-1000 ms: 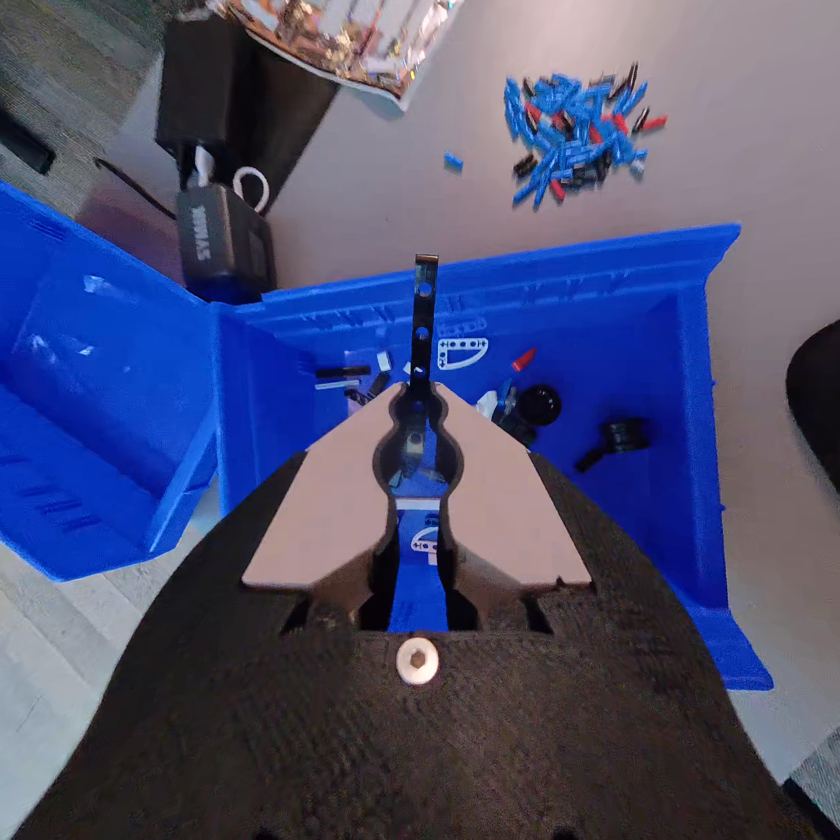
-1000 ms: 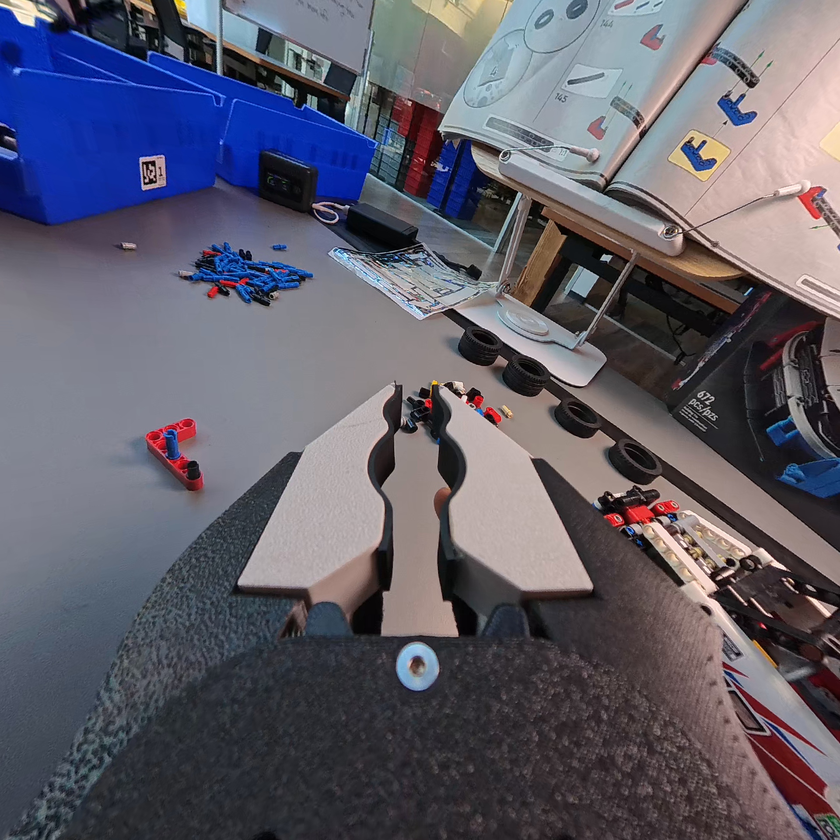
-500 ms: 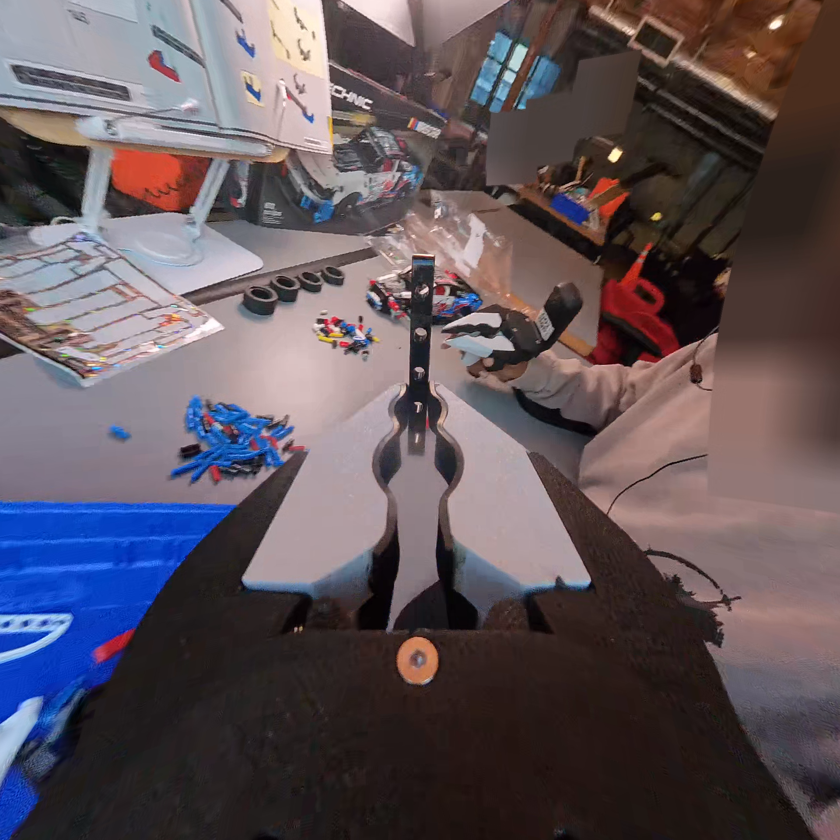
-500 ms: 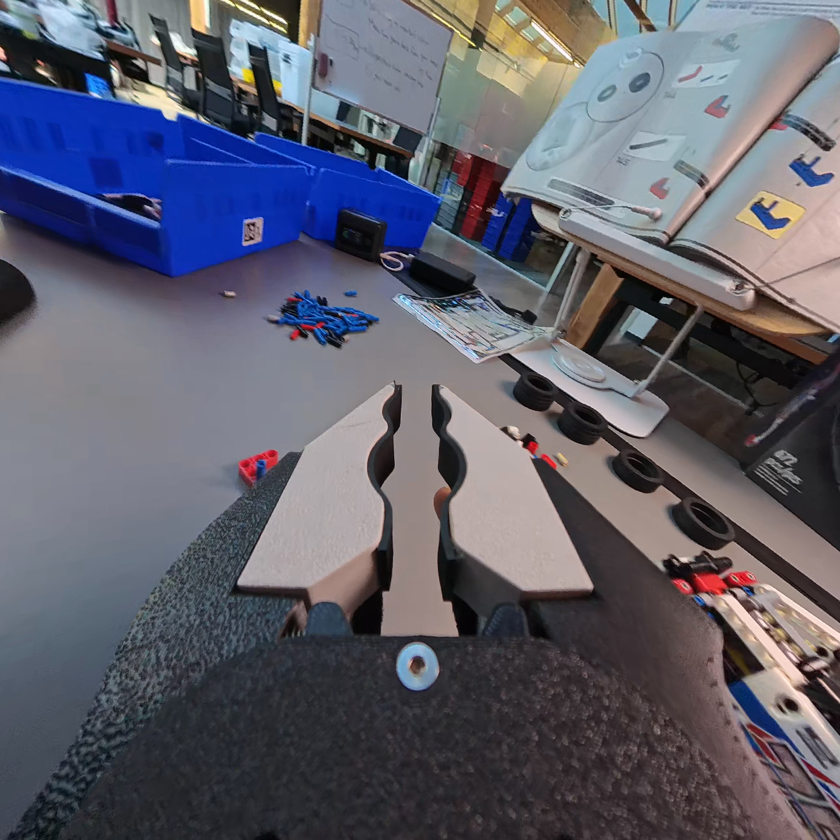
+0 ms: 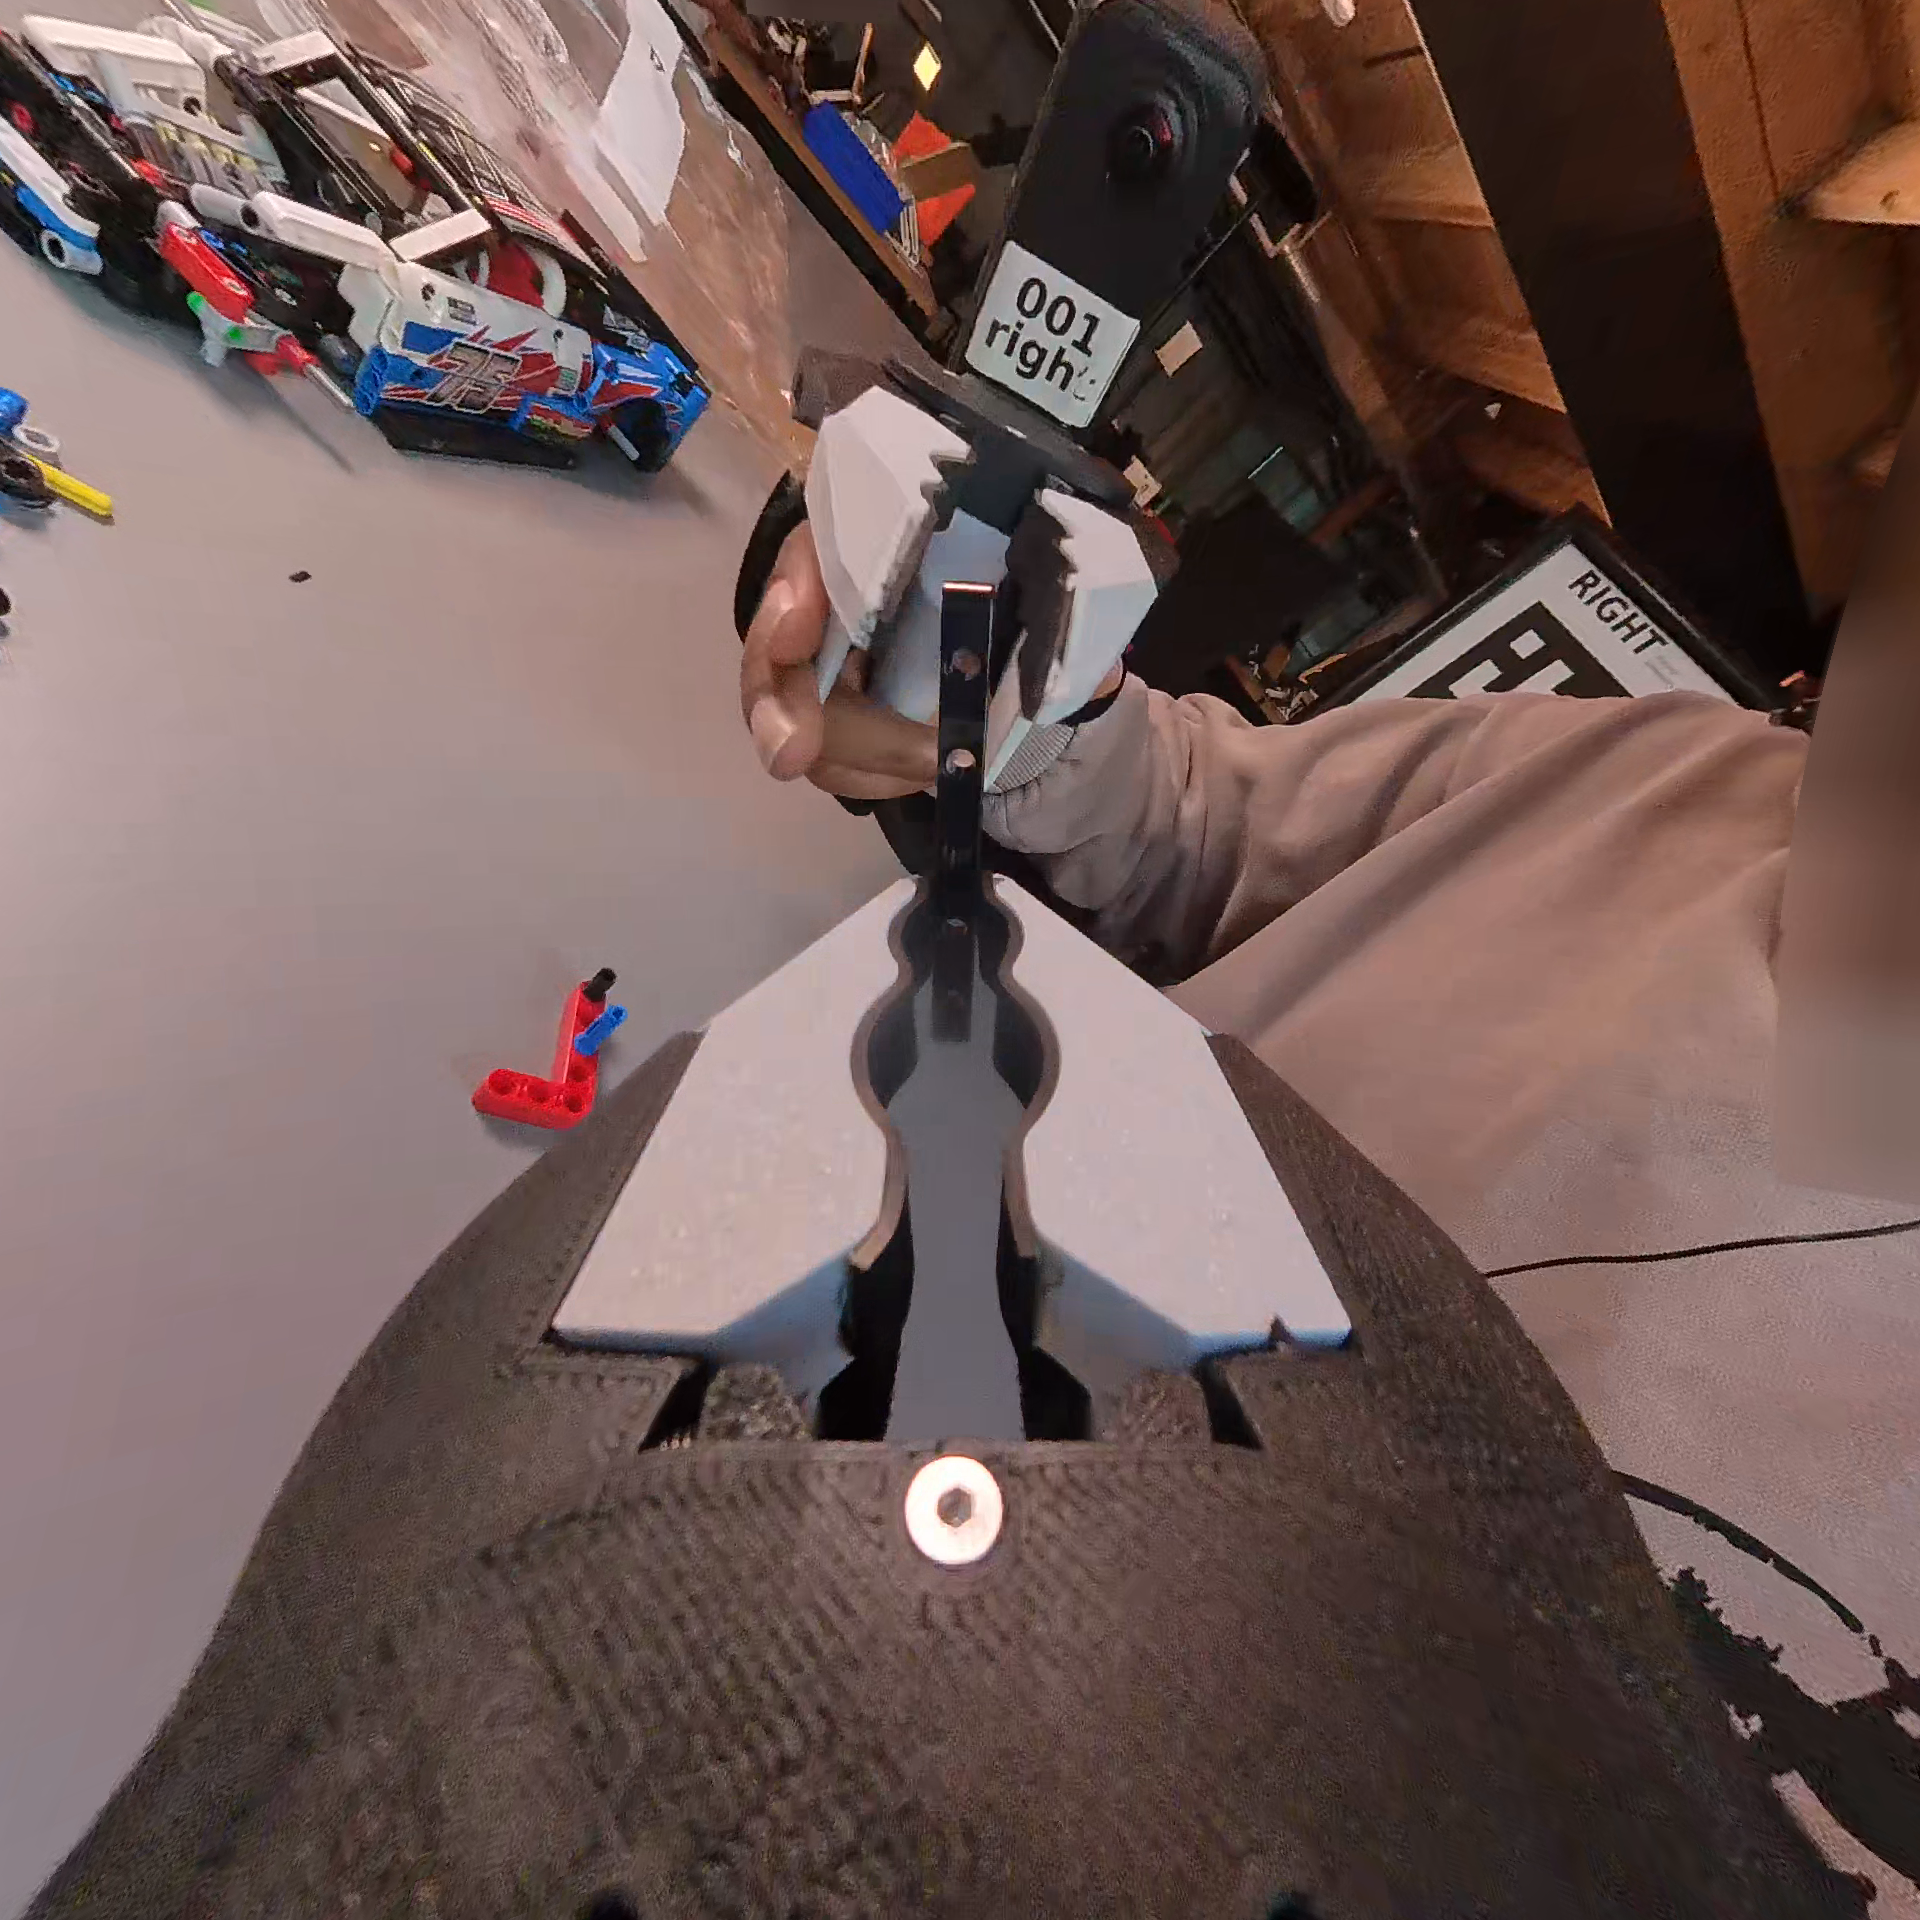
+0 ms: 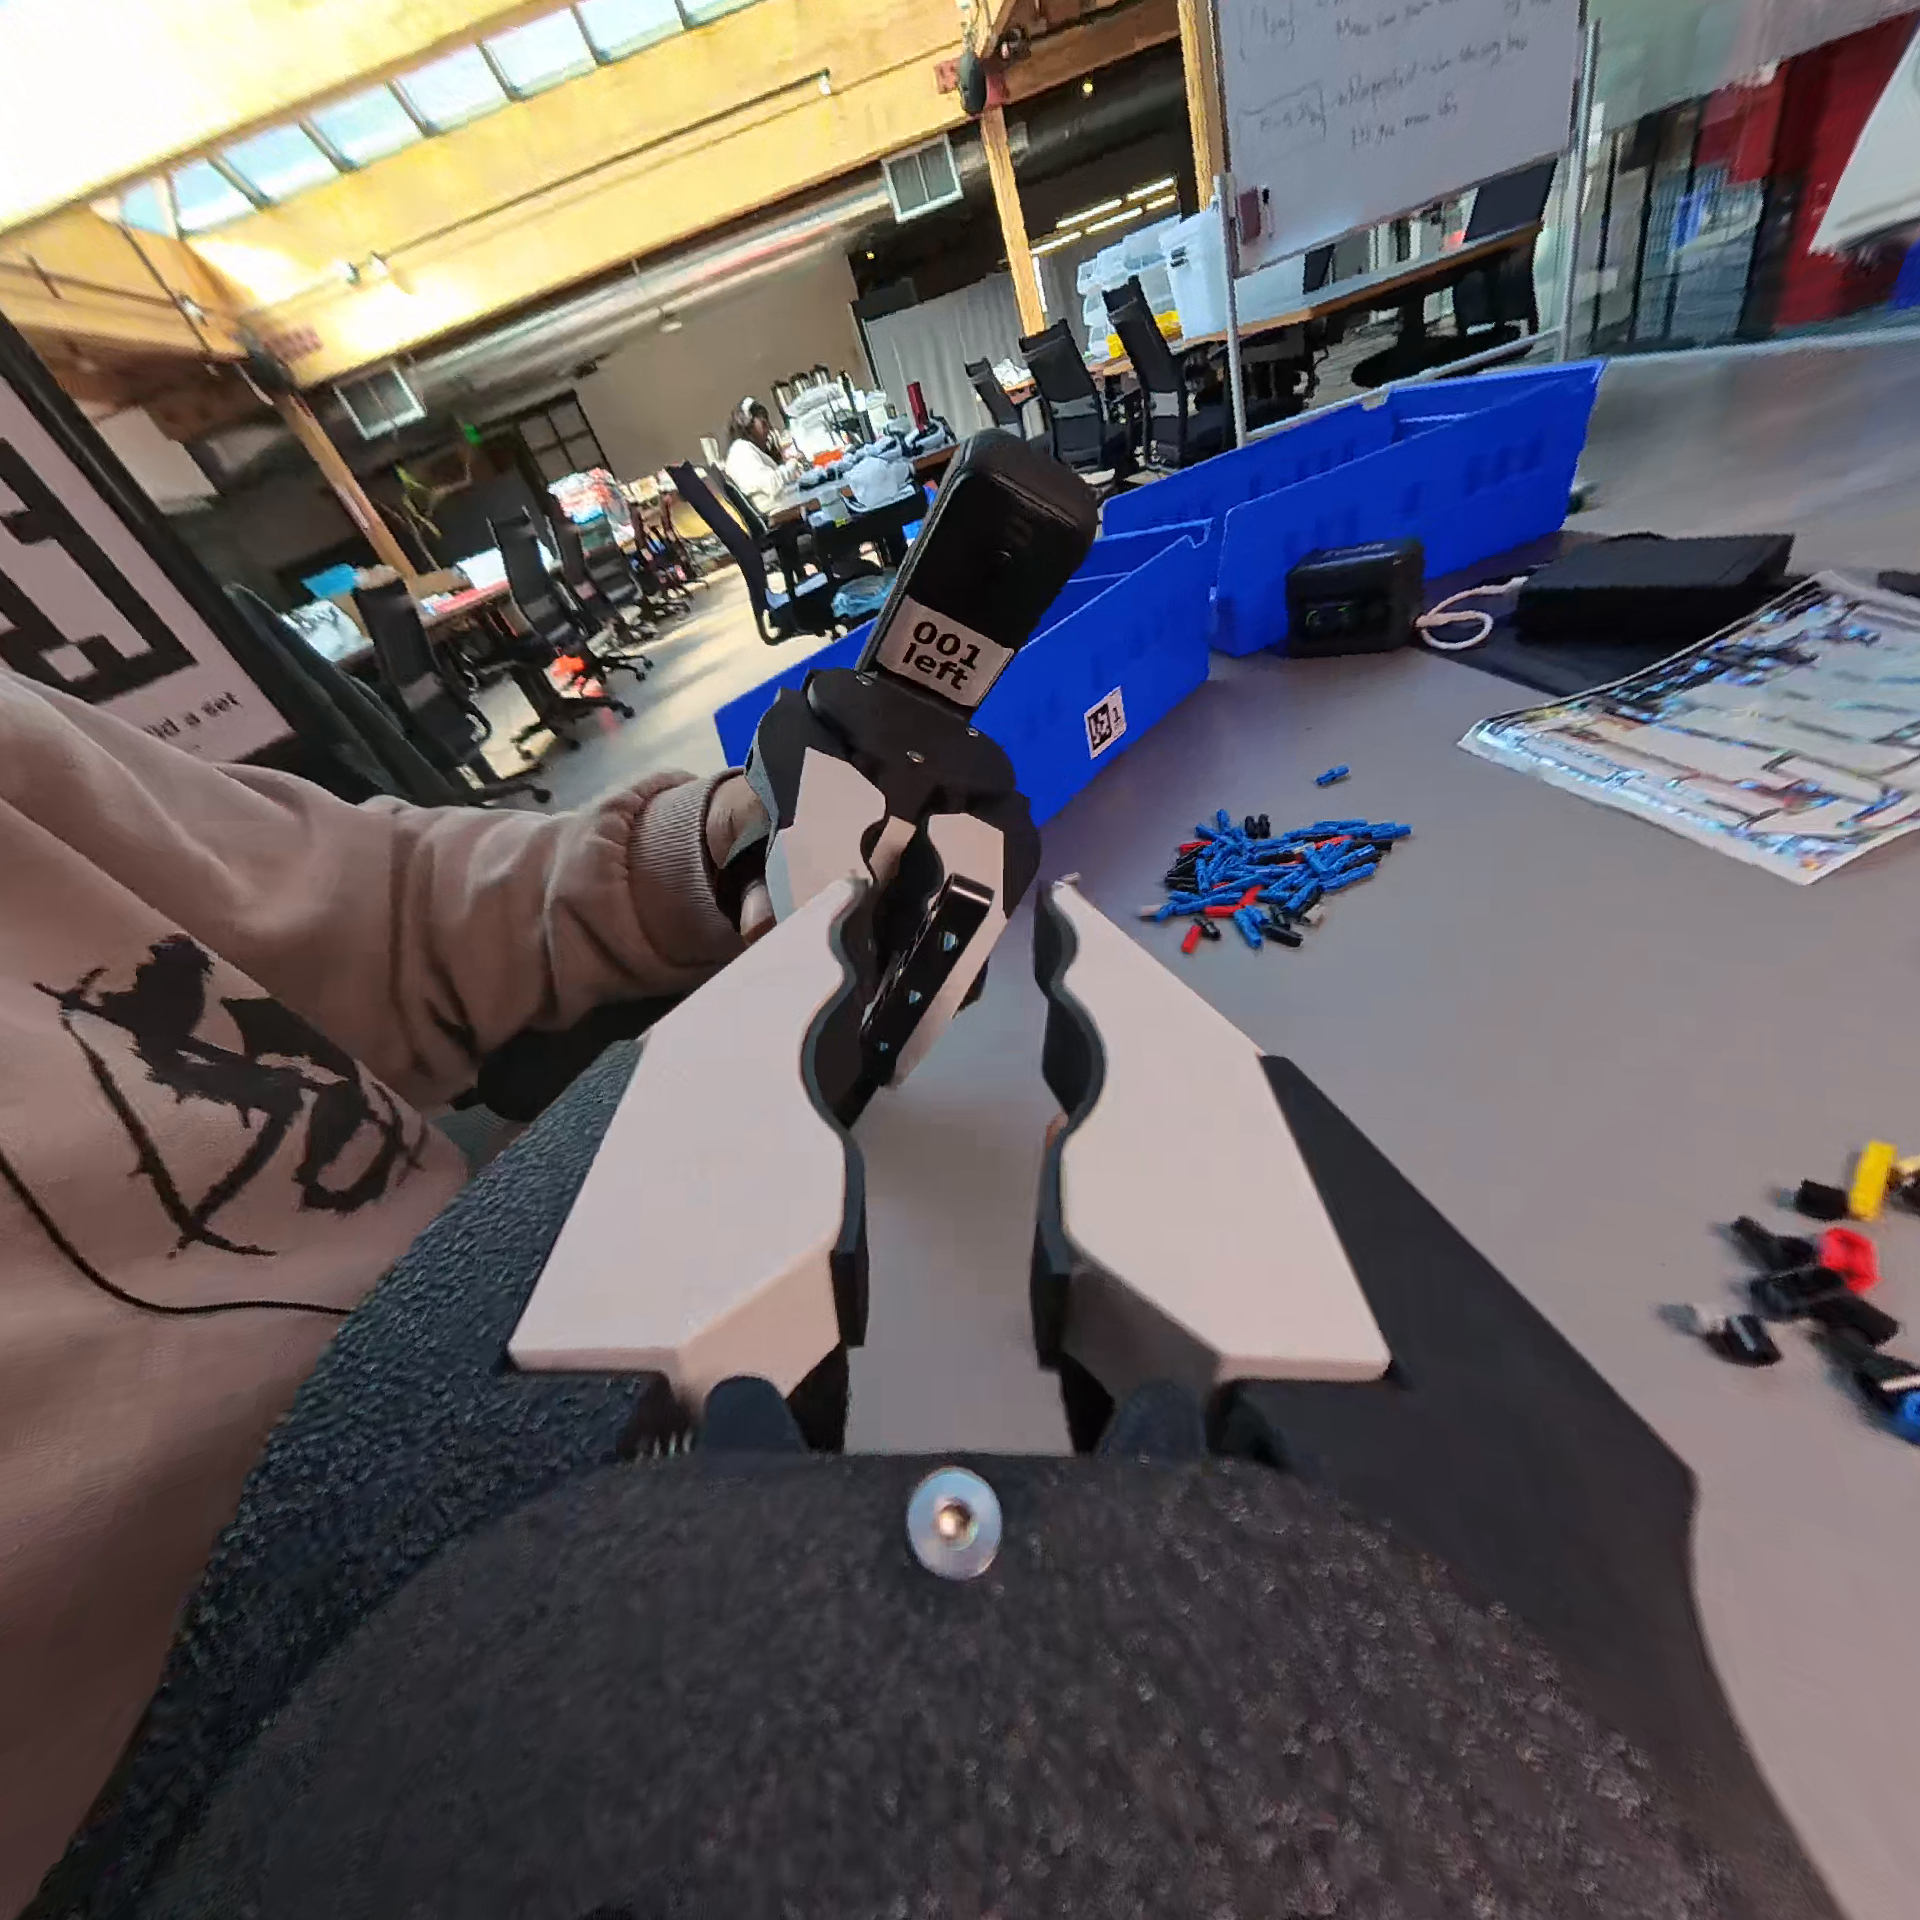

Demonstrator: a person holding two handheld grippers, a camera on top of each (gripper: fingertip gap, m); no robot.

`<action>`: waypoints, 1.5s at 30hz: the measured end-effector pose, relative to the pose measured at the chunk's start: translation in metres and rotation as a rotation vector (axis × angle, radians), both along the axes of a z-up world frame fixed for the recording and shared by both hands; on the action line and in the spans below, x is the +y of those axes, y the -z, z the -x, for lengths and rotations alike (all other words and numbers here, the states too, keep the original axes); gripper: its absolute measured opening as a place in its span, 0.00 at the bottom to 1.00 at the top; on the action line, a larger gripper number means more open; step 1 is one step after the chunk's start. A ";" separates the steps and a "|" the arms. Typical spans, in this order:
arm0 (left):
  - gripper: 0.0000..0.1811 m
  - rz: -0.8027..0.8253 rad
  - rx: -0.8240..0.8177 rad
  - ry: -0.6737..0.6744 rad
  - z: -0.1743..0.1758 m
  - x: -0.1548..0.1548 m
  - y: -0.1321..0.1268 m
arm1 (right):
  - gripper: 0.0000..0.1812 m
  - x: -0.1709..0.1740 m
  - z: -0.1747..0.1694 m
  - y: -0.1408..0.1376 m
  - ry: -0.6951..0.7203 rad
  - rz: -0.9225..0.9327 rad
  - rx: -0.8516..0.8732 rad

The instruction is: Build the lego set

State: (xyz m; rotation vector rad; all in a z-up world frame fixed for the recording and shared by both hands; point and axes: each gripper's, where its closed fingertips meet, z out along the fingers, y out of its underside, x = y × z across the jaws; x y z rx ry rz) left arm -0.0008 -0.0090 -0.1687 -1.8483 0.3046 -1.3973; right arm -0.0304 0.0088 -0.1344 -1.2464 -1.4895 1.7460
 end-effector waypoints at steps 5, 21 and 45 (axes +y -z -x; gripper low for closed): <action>0.04 -0.064 -0.034 -0.041 -0.004 0.005 -0.002 | 0.04 0.006 -0.012 -0.001 -0.032 0.174 0.012; 0.05 -0.665 0.639 -0.509 0.029 0.016 -0.028 | 0.04 0.037 -0.013 -0.027 0.008 0.781 0.240; 0.06 -0.835 0.670 -0.460 0.036 0.001 -0.034 | 0.03 0.008 -0.023 -0.012 -0.089 0.340 0.043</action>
